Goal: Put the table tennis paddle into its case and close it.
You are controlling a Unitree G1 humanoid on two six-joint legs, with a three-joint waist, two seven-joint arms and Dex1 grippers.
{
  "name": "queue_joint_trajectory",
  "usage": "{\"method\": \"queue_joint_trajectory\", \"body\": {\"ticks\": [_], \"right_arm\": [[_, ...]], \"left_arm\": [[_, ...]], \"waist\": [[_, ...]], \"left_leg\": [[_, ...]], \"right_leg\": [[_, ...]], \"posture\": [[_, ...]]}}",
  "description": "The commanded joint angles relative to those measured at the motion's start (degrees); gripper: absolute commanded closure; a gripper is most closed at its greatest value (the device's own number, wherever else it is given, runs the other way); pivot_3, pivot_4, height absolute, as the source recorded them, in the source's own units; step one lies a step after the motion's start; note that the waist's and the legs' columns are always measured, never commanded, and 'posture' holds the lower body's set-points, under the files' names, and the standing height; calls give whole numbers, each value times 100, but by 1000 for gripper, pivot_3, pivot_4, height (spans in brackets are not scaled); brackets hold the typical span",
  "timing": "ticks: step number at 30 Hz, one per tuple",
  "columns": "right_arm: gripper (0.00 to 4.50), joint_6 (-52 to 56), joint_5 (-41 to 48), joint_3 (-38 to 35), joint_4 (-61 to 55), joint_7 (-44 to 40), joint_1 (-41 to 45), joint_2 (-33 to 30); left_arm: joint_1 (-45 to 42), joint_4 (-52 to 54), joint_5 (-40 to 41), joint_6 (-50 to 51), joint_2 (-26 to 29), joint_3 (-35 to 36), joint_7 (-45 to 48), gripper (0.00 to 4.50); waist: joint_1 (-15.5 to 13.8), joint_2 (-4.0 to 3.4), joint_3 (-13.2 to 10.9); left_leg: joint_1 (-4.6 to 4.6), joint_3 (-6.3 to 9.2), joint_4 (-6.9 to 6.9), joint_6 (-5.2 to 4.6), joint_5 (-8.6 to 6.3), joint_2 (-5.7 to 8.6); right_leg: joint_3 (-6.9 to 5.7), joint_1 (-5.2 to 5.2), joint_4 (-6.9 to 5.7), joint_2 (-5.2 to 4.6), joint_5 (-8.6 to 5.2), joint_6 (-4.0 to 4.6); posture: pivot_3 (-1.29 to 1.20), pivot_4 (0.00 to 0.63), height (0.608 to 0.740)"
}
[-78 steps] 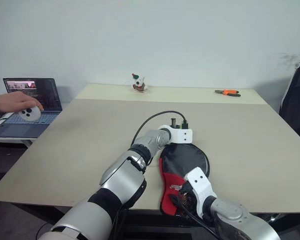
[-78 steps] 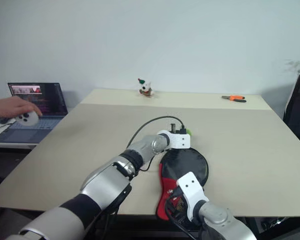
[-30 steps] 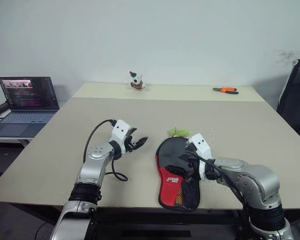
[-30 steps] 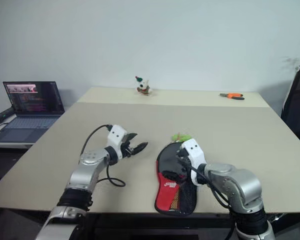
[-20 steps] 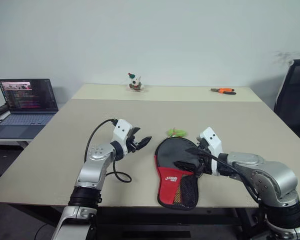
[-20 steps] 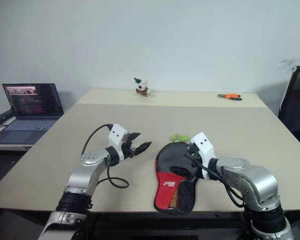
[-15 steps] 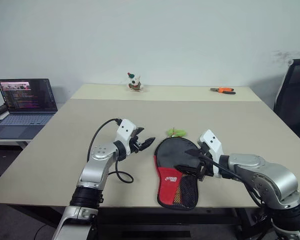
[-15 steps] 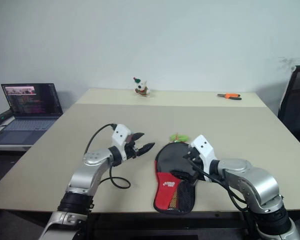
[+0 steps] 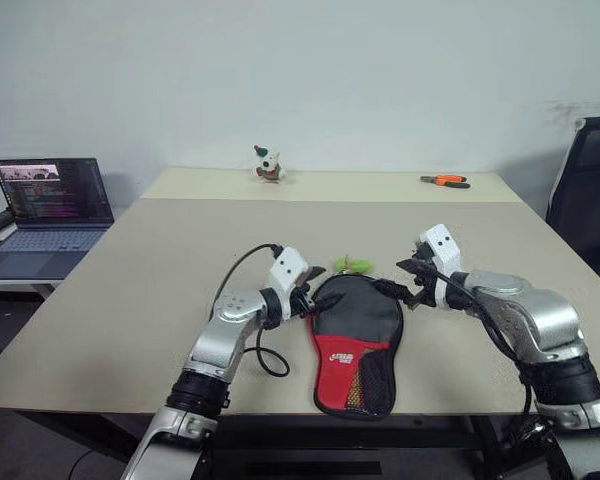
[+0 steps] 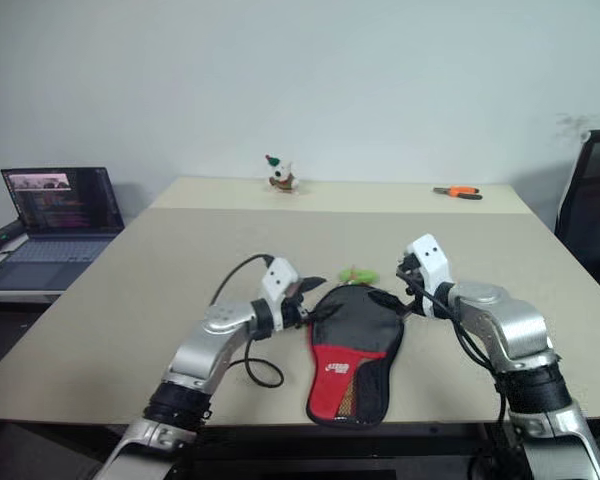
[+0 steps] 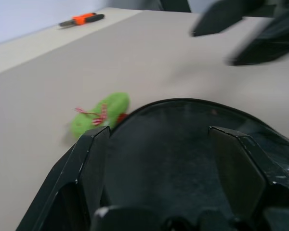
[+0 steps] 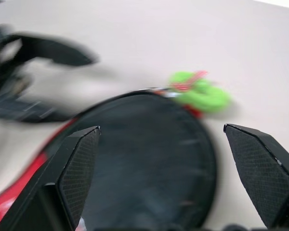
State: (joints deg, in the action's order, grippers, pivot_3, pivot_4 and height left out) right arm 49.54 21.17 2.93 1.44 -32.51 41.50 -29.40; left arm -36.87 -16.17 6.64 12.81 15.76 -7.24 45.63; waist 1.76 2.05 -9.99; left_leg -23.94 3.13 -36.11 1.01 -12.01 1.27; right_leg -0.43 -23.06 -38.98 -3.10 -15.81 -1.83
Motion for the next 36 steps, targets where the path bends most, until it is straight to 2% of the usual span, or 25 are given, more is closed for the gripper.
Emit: {"method": "queue_joint_trajectory", "body": {"ticks": [1, 5, 11, 14, 18, 23, 25, 27, 36], "right_arm": [[0, -750, -446, 83, 858, 136, 542, 209], [0, -1554, -877, 153, 2425, 338, 1238, 729], [0, -2710, -968, -430, 5100, 1044, 2388, 1529], [0, -3183, -975, -690, 6039, 1359, 2736, 1737], [0, -3647, -1173, -806, 6883, 1774, 2958, 1975], [0, -3756, -1271, -925, 7260, 1884, 3018, 2285], [364, -3787, -1305, -991, 7329, 1978, 3010, 2387], [923, -3812, -1333, -1058, 7362, 2077, 3006, 2444], [4148, -3880, -1405, -1237, 7380, 2213, 3019, 2510]], "left_arm": [[-67, -70, -99, -283, -48, -181, 53, 961], [-25, -196, -99, -343, -98, -231, 36, 961], [72, -87, -103, -287, -87, -224, -26, 961], [112, -21, -109, -257, -55, -222, -49, 961], [173, 93, -121, -202, 1, -210, -94, 961], [249, 203, -125, -152, 72, -200, -171, 961], [285, 244, -141, -143, 92, -205, -202, 914], [319, 294, -139, -103, 92, -196, -237, 914], [479, 441, -137, -40, 120, -228, -308, 914]], "waist": [[5, -2, -1], [15, -2, -2], [7, -6, -4], [3, -9, -6], [5, -10, -6], [26, -17, -10], [29, -18, -11], [24, -19, -11], [16, -19, -11]], "left_leg": [[1, -3, 0, 0, 0, 0], [1, -6, 2, 0, 0, -1], [-1, -8, 4, 1, 1, -2], [-2, -9, 4, 1, 1, -1], [-1, -10, 5, 1, 1, -1], [0, -16, 5, 1, 1, -2], [1, -17, 5, 1, 1, -4], [1, -17, 5, 1, 1, -4], [2, -17, 4, 1, 1, -3]], "right_leg": [[2, -1, -2, 0, 0, 0], [4, -4, -2, 1, 0, 1], [6, -6, -1, 0, 1, 2], [7, -6, 1, -1, 1, 2], [9, -6, 0, -1, 1, 2], [16, -9, -3, 0, 1, 2], [17, -9, -4, 1, 1, 2], [18, -10, -6, 2, 1, 2], [18, -10, -6, 1, 1, 2]], "posture": [[0, 150, 740], [0, 150, 740], [0, 150, 740], [0, 150, 740], [0, 150, 740], [0, 150, 740], [0, 150, 740], [0, 150, 740], [0, 150, 740]]}}
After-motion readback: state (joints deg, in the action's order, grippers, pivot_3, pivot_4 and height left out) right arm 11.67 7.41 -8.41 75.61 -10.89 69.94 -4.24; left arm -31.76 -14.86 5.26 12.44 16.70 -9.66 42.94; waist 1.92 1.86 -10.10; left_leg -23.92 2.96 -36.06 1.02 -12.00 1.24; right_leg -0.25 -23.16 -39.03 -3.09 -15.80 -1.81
